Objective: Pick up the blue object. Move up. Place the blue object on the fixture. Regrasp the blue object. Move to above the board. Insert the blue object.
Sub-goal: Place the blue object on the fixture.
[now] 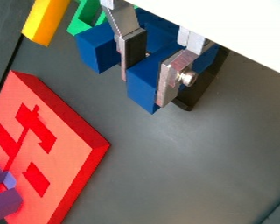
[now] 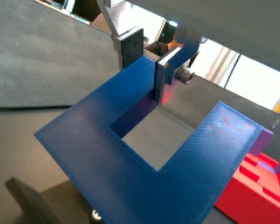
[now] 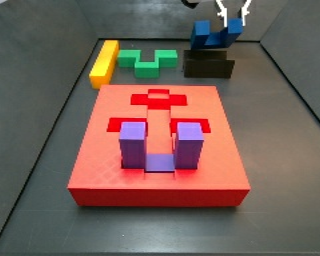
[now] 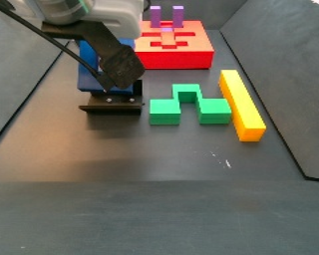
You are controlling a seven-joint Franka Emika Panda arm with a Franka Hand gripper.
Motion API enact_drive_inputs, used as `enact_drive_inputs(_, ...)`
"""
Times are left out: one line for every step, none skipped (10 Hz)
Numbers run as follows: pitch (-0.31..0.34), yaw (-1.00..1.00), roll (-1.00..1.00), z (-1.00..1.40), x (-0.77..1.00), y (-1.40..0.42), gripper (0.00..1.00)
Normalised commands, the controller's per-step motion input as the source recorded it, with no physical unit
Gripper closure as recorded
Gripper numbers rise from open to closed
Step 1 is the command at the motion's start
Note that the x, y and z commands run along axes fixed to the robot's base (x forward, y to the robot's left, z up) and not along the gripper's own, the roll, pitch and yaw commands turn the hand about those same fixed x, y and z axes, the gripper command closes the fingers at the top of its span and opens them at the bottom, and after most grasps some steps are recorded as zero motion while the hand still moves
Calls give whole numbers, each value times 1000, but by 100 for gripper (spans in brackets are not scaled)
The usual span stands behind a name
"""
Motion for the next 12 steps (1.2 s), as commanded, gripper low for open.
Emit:
enact_drive_inputs(0, -43, 0, -371, 0, -3, 100)
enact_drive_inputs(0, -49, 43, -394, -34, -17, 100)
enact_drive_inputs(0, -43, 26, -397, -9, 0, 100)
enact_drive_inputs(0, -26, 0, -274, 0, 0, 100)
enact_drive_inputs(20, -17, 66, -29, 0, 0, 100)
enact_drive_inputs(46, 0, 69, -14, -14, 0, 100)
enact_drive_inputs(126, -49, 57, -6, 0, 0, 100)
enact_drive_inputs(0, -34, 0, 0, -23, -6, 100)
enact_drive_inputs(0, 0, 14, 0, 0, -3, 100)
enact_drive_inputs(0, -63, 0, -26, 0, 0, 100)
enact_drive_inputs(43, -26, 137, -26, -17, 0, 100)
enact_drive_inputs(0, 0, 51, 0, 0, 0, 100)
